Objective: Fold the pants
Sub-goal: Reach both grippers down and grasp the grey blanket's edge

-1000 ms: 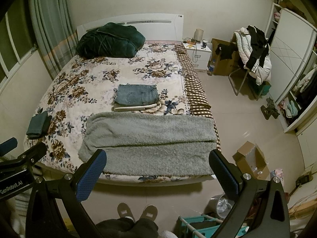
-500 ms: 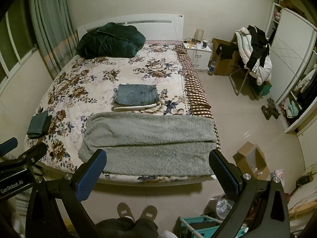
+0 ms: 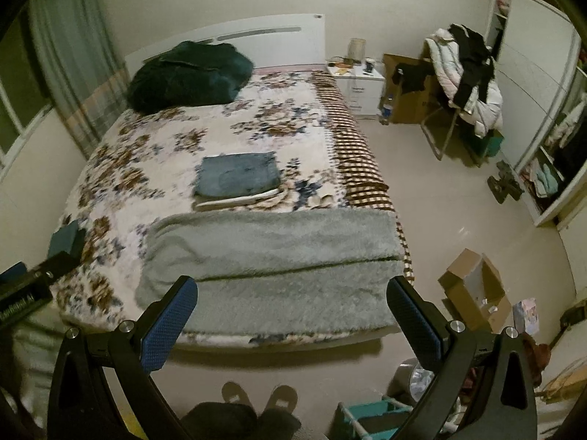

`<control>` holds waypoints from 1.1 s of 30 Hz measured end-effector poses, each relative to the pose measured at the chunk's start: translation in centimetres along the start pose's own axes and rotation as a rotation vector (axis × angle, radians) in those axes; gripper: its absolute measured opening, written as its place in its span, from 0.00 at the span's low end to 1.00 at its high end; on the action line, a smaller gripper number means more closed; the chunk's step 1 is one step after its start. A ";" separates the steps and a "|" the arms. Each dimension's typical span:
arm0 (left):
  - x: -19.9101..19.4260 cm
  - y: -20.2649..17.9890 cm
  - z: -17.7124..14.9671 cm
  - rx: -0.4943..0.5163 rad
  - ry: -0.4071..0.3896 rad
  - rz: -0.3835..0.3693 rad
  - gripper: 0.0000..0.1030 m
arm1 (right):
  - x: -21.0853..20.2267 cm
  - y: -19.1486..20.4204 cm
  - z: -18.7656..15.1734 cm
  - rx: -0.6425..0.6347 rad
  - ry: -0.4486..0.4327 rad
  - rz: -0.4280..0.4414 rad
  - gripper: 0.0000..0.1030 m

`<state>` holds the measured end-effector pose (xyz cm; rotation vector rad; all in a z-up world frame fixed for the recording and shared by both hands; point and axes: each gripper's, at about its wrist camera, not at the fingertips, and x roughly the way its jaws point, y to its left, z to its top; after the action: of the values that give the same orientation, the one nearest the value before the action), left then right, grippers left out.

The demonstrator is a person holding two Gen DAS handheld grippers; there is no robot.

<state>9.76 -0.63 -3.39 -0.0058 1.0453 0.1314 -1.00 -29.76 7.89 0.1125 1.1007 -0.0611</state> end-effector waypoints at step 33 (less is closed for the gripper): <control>64.9 5.0 10.4 -0.665 0.703 0.216 0.97 | 74.8 -11.7 9.3 0.715 0.564 -0.230 1.00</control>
<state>50.23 11.90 -53.86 -0.5776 1.6576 0.7071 39.80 -42.04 -55.42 0.6745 1.6099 -0.6636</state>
